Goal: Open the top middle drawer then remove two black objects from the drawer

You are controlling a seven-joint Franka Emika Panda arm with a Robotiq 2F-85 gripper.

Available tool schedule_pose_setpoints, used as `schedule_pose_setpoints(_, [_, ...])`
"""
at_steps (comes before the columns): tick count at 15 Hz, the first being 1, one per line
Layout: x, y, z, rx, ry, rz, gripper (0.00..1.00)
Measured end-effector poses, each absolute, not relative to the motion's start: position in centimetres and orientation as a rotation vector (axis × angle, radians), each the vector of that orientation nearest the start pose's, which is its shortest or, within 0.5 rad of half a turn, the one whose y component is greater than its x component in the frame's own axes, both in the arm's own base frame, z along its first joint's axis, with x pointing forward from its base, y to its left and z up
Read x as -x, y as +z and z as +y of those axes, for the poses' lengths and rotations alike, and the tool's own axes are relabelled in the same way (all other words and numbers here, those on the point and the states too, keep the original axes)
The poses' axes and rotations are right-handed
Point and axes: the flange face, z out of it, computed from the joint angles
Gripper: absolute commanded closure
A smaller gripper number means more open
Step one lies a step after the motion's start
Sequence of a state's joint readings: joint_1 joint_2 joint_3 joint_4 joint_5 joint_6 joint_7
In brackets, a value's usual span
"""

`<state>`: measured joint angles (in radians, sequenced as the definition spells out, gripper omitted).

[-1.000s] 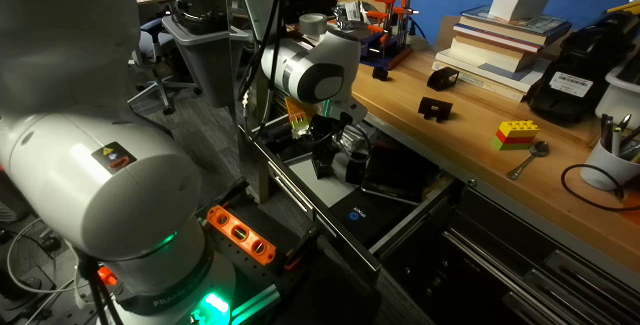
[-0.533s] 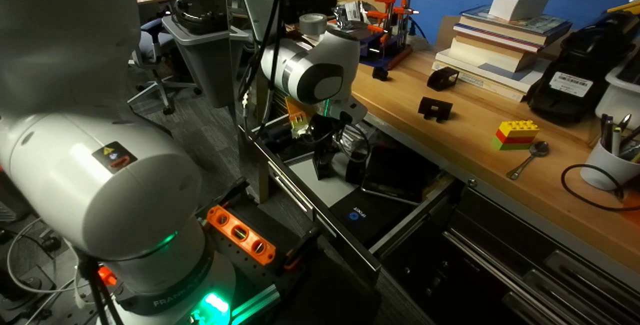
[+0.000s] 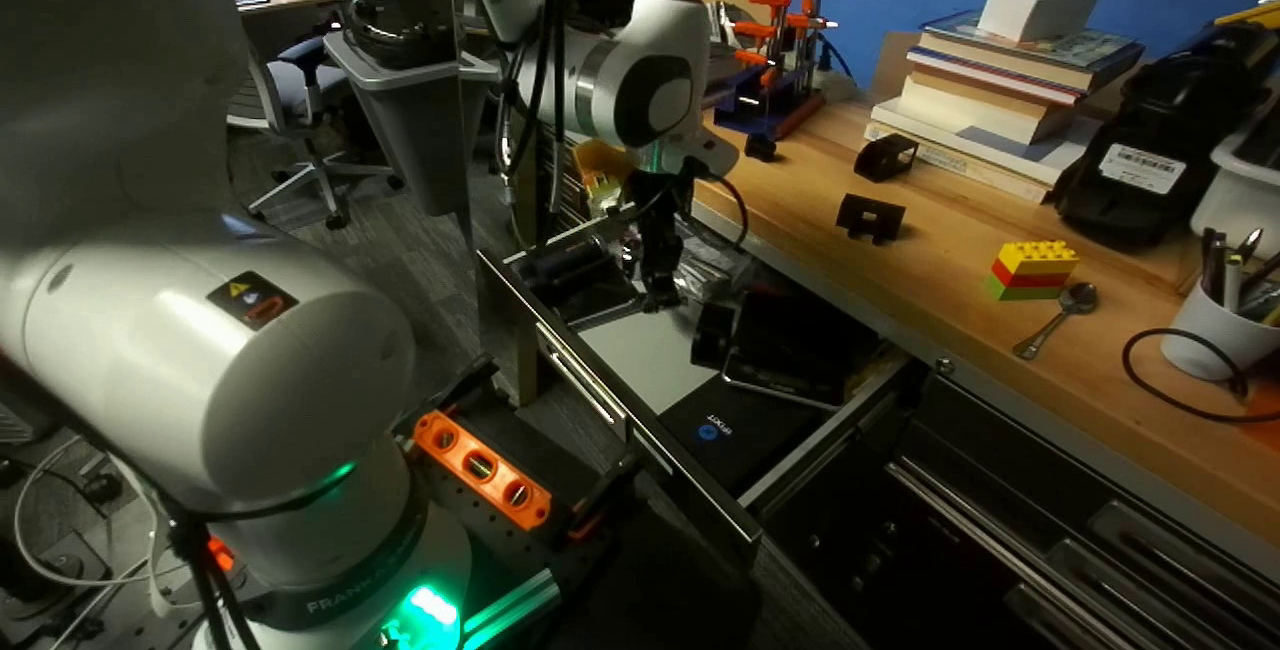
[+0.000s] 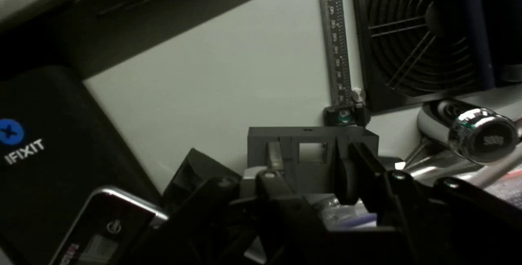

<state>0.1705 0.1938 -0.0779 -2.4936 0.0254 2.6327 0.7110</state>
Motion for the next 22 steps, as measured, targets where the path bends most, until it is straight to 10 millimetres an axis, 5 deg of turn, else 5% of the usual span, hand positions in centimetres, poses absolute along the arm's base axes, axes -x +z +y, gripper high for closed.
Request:
schedule_pose_setpoints(6, [-50.8,29.2,5.0,3.059,0.021,0.942,0.76])
schedule_pose_setpoints(12, [-57.5,36.5,3.9,3.076,-0.1,0.938,0.76])
schedule_pose_setpoints(16, [-62.1,36.4,2.1,3.087,-0.114,0.926,0.76])
schedule_pose_setpoints(22, [-67.4,31.6,-1.7,3.116,-0.009,0.904,0.76])
